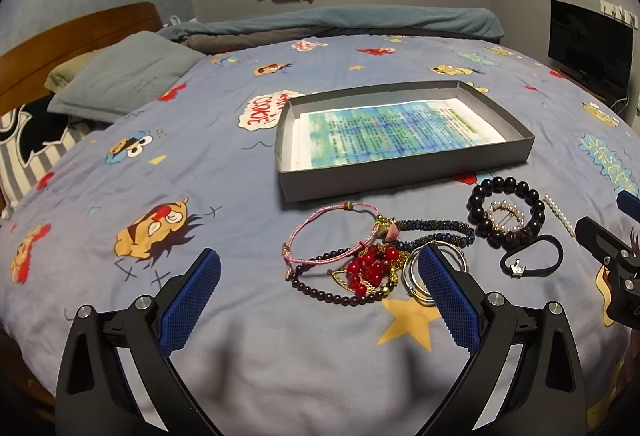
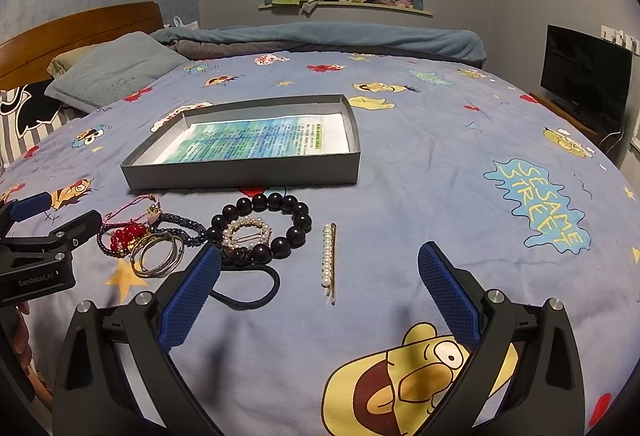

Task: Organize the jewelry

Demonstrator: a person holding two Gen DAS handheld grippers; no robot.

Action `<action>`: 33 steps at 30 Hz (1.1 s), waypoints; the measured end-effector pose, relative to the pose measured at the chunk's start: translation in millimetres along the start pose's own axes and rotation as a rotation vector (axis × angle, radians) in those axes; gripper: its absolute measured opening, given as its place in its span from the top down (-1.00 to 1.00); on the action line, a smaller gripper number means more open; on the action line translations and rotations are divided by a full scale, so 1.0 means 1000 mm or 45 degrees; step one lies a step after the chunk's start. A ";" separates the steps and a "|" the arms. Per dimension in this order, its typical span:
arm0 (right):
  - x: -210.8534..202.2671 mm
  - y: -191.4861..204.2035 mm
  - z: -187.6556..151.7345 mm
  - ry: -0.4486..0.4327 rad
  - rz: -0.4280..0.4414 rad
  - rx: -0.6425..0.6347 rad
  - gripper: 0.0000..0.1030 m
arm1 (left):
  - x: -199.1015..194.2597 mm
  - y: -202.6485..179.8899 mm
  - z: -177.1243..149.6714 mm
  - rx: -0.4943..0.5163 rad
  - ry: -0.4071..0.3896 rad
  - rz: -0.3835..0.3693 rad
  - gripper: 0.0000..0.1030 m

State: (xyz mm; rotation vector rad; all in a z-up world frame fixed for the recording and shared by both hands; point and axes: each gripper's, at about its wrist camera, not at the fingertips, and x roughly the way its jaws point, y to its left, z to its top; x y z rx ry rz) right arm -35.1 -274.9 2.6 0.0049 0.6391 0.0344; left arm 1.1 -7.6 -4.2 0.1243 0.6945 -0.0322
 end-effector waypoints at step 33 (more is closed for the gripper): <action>0.002 0.001 -0.002 0.003 -0.003 -0.007 -0.89 | 0.002 0.001 -0.003 0.002 0.017 -0.008 -0.91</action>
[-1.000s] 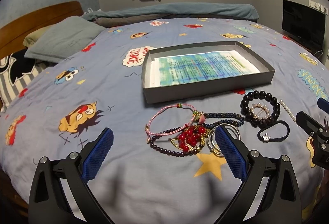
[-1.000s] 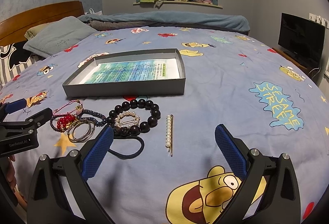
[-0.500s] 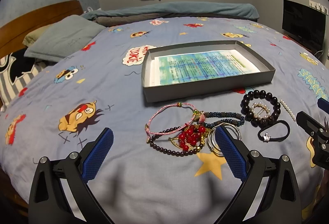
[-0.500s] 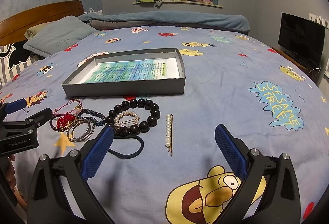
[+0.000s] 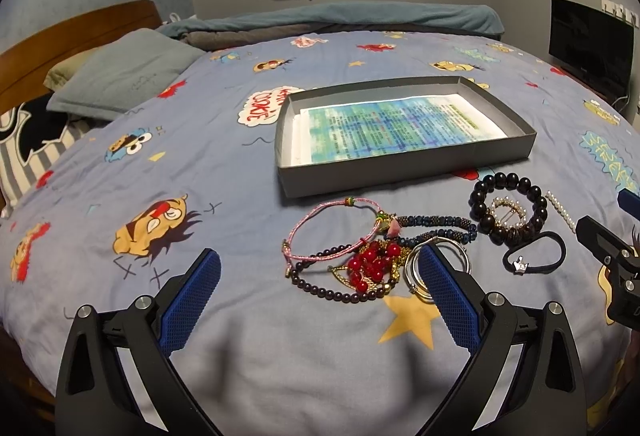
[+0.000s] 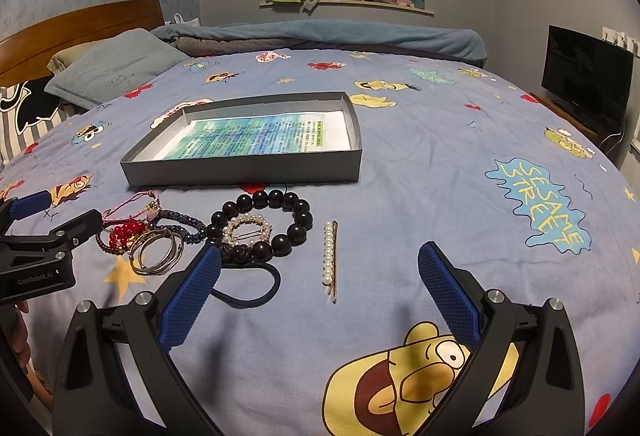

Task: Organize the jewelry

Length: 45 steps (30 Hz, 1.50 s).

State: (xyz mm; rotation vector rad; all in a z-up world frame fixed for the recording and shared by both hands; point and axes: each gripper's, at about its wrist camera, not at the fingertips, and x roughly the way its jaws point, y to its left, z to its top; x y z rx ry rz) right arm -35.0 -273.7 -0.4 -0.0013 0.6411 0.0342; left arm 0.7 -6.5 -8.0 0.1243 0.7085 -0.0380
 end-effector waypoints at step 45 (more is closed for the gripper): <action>0.092 0.007 0.025 0.174 0.101 -0.036 0.30 | 0.095 0.047 0.009 0.077 0.134 -0.241 0.31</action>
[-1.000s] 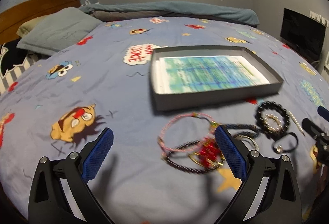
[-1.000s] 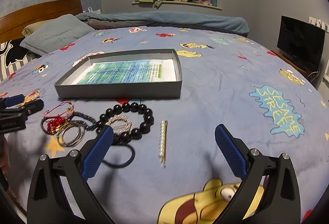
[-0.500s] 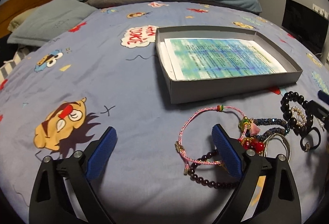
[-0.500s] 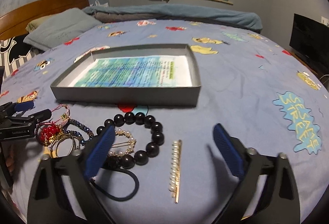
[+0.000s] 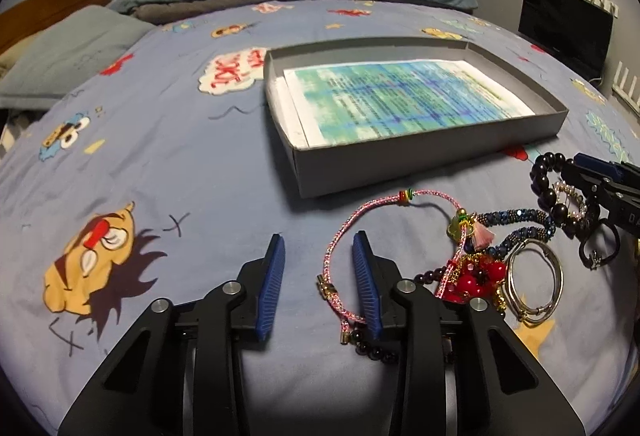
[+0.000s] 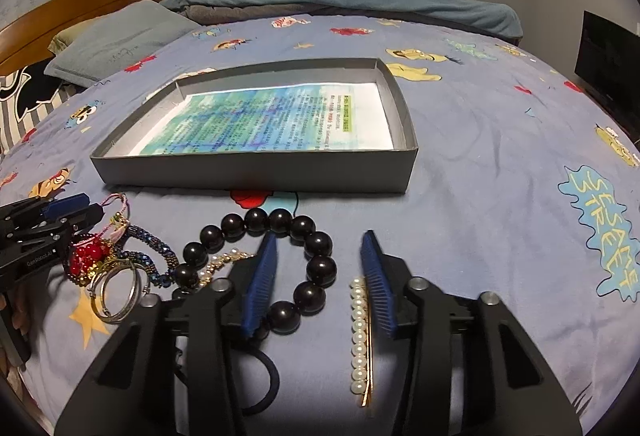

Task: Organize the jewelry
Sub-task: 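Grasp the black bead bracelet with the right tool while the left tool grasps the pink string bracelet, then carry both bracelets into the gray box and open both tools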

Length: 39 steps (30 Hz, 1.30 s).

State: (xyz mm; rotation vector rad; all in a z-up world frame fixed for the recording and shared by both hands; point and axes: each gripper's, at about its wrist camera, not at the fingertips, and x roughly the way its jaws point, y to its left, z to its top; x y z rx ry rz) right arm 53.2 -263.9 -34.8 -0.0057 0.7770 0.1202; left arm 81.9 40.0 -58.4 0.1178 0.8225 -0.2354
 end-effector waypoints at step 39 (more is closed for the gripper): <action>-0.089 0.017 0.032 -0.368 0.191 -0.042 0.72 | -0.090 -0.027 0.044 0.135 -0.400 0.030 0.94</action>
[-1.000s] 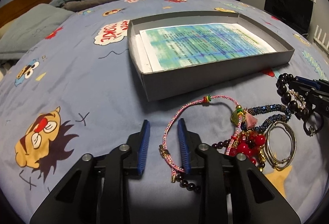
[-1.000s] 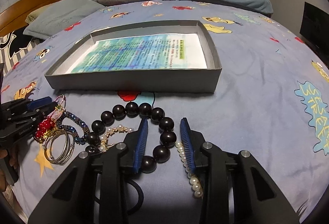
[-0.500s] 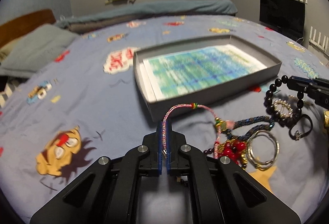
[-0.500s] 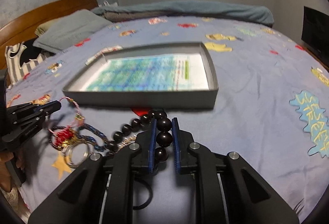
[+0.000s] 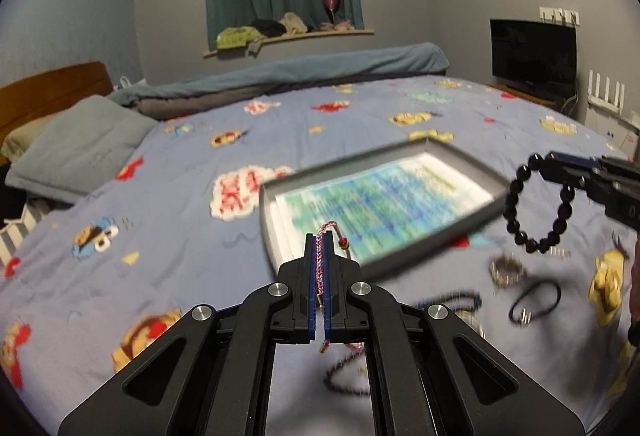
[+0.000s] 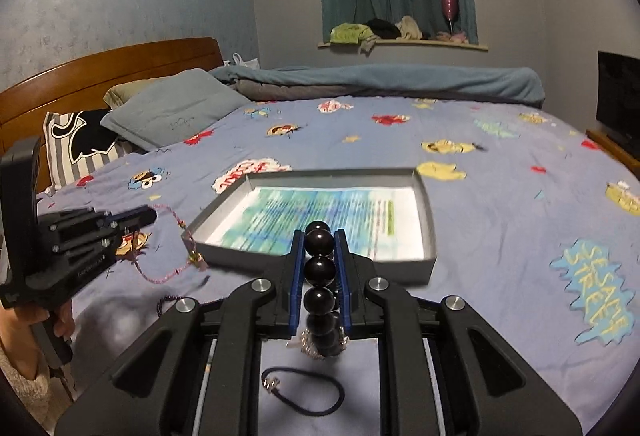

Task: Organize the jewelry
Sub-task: 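Carry both bracelets into the gray box and open both tools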

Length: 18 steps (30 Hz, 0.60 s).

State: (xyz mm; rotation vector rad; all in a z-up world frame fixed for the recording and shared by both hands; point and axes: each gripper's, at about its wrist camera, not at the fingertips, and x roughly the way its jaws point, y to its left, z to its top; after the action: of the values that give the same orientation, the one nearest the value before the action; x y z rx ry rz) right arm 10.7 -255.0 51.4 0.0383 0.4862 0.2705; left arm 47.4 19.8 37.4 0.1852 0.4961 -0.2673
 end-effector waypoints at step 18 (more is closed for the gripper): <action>0.088 -0.058 0.064 -0.090 -0.090 0.058 0.72 | 0.111 0.012 0.067 -0.145 0.042 -0.041 0.94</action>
State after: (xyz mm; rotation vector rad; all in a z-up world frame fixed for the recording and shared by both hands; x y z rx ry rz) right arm 129.6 -285.9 62.3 0.0746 0.4223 0.1881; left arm 174.6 -7.8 42.4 0.0709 0.5461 -0.2673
